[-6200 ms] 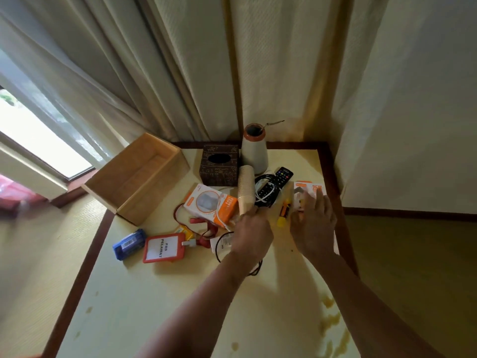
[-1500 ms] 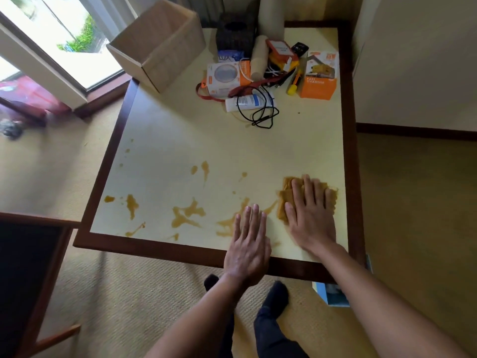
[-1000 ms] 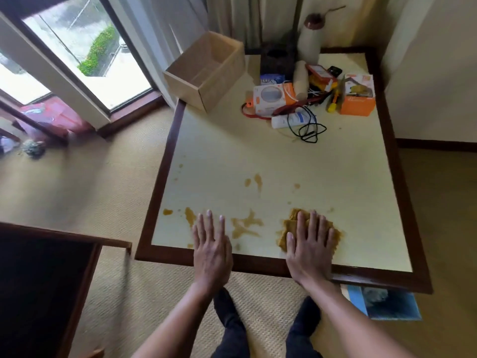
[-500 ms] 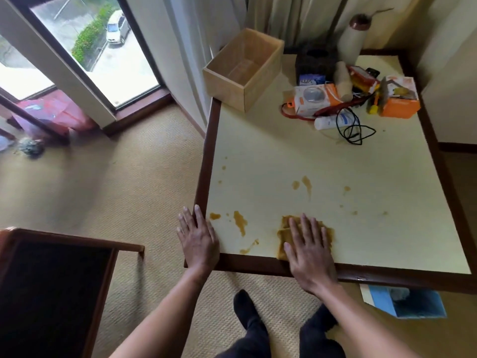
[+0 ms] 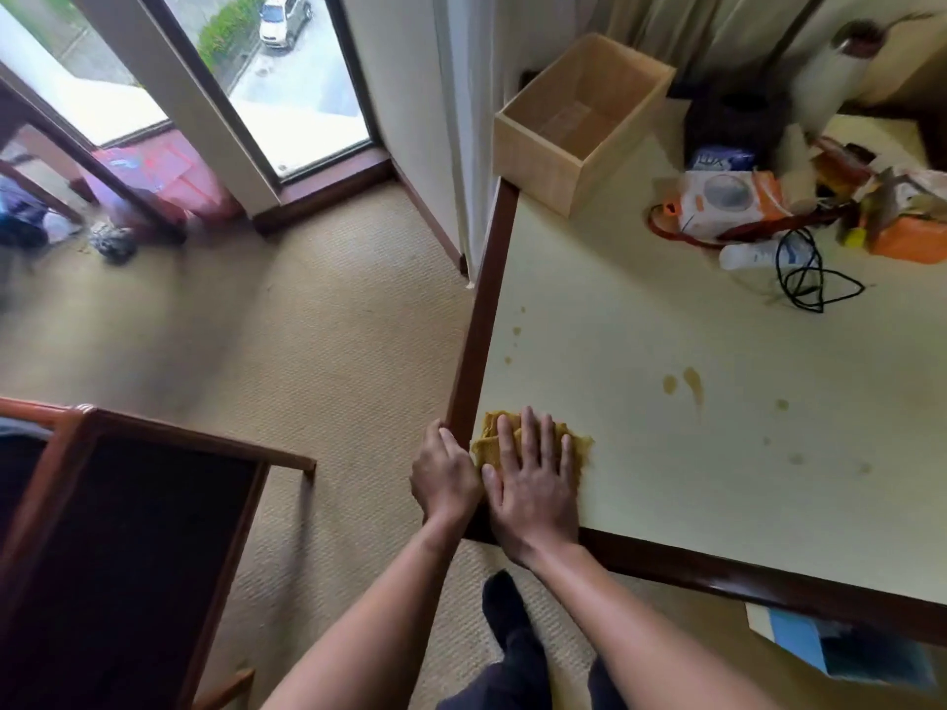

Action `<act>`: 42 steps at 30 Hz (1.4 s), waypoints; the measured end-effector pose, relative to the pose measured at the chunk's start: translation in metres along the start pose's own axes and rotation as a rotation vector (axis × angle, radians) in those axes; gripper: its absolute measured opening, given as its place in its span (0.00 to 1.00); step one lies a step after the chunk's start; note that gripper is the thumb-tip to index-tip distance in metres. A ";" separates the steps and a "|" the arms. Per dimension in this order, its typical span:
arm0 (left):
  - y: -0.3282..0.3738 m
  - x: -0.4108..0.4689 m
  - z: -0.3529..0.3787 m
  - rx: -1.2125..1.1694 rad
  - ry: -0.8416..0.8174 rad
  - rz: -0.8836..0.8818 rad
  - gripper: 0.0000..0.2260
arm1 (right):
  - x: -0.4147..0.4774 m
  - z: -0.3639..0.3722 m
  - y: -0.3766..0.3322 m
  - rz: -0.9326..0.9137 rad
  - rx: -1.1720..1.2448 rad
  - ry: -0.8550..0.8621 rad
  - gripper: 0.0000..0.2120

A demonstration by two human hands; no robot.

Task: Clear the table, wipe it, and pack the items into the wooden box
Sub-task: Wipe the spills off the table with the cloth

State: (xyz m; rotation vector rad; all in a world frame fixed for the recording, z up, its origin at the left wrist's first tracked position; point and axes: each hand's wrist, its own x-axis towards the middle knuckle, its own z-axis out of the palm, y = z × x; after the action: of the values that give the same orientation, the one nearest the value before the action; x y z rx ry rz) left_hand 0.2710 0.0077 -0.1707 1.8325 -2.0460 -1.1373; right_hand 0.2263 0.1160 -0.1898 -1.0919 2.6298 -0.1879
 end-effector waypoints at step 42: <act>0.002 0.031 -0.002 0.038 -0.222 0.030 0.13 | 0.167 -0.036 -0.001 -0.030 0.051 0.023 0.35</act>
State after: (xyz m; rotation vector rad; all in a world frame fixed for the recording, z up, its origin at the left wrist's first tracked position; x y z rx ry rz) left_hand 0.2638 -0.0218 -0.1792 1.7546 -2.2188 -1.3580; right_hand 0.1034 -0.0028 -0.1909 -1.1191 2.6150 -0.2732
